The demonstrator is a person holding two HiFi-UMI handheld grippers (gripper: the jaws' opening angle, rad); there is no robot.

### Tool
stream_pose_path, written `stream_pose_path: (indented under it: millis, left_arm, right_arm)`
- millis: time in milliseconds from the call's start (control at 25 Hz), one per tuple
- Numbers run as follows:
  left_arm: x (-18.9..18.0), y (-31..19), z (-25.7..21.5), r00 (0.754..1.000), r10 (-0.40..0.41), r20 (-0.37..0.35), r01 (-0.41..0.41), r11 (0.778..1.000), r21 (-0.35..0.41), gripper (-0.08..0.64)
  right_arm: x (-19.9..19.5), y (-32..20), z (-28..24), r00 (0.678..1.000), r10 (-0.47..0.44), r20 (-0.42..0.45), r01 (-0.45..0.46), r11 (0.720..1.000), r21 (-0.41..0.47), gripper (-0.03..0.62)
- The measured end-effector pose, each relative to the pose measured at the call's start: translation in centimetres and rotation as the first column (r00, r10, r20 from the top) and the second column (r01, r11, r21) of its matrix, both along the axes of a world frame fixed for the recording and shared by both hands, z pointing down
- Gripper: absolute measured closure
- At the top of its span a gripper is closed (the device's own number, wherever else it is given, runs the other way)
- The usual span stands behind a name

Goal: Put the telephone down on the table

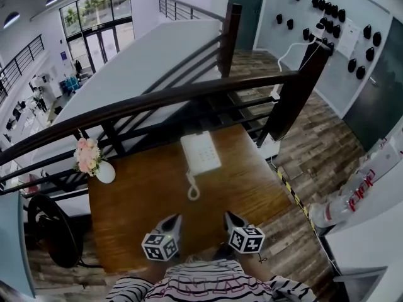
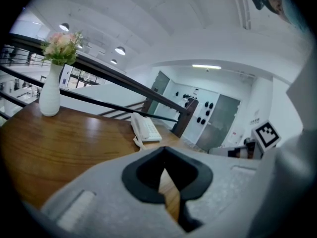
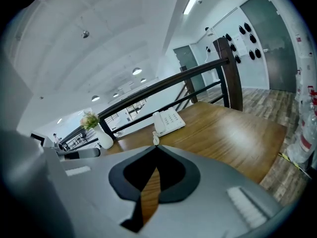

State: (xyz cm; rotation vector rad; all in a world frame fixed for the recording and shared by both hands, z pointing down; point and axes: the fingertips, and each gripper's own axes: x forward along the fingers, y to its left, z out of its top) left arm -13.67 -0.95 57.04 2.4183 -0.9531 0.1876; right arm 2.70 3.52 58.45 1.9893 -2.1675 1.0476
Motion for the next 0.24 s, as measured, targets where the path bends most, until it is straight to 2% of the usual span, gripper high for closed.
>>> stream_pose_path:
  millis: [240]
  left_arm:
    - [0.13, -0.41, 0.12, 1.000, -0.005, 0.007, 0.005, 1.000, -0.005, 0.558]
  right_arm:
    - [0.49, -0.19, 0.08, 1.000, 0.005, -0.001, -0.006, 1.000, -0.005, 0.592]
